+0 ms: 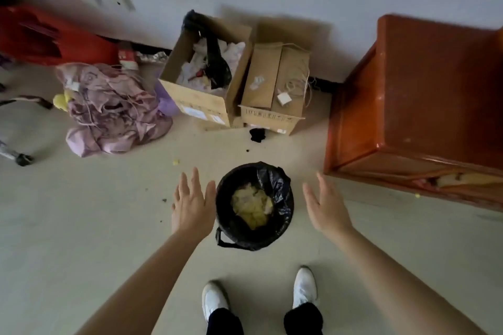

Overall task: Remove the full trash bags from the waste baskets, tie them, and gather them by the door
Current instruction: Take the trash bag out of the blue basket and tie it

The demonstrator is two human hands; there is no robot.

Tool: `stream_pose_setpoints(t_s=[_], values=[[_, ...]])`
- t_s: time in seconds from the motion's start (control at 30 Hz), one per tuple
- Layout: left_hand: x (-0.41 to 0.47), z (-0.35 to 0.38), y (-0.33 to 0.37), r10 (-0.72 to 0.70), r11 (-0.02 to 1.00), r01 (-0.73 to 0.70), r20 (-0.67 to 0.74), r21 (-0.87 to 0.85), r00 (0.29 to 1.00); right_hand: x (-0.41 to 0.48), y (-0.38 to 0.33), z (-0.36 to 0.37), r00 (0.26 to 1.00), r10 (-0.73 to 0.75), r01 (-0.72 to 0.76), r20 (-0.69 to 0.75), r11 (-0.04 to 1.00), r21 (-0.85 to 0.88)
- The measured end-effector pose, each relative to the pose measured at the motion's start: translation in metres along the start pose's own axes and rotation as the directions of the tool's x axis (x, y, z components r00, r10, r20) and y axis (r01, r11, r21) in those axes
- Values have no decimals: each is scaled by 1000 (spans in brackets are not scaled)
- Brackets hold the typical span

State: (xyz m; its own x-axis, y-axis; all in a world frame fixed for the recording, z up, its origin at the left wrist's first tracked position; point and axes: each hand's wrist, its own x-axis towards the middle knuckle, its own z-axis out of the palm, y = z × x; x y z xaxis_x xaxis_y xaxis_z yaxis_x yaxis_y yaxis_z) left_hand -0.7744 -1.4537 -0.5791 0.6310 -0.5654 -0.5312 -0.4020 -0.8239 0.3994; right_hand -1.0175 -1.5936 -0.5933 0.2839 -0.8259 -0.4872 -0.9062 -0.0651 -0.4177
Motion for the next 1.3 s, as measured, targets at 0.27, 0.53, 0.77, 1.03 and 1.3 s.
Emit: stream_pose_setpoints(t_s=[0.27, 0.53, 0.77, 1.03, 1.3], values=[[83, 213, -133, -587, 704, 647, 273, -293, 762, 97, 98, 196, 936, 333, -351, 111, 894, 278], [129, 296, -167, -595, 225, 724, 497, -652, 632, 174, 139, 257, 748, 543, -639, 382, 433, 636], [118, 286, -157, -558, 561, 417, 45, -715, 828, 162, 146, 260, 756, 466, -636, 460, 354, 686], [124, 285, -153, -331, 916, 268, -189, -298, 924, 158, 163, 254, 705, 561, -616, 434, 181, 766], [127, 286, -151, -344, 927, 298, -203, -226, 917, 172, 155, 240, 789, 607, -437, -92, 661, 611]])
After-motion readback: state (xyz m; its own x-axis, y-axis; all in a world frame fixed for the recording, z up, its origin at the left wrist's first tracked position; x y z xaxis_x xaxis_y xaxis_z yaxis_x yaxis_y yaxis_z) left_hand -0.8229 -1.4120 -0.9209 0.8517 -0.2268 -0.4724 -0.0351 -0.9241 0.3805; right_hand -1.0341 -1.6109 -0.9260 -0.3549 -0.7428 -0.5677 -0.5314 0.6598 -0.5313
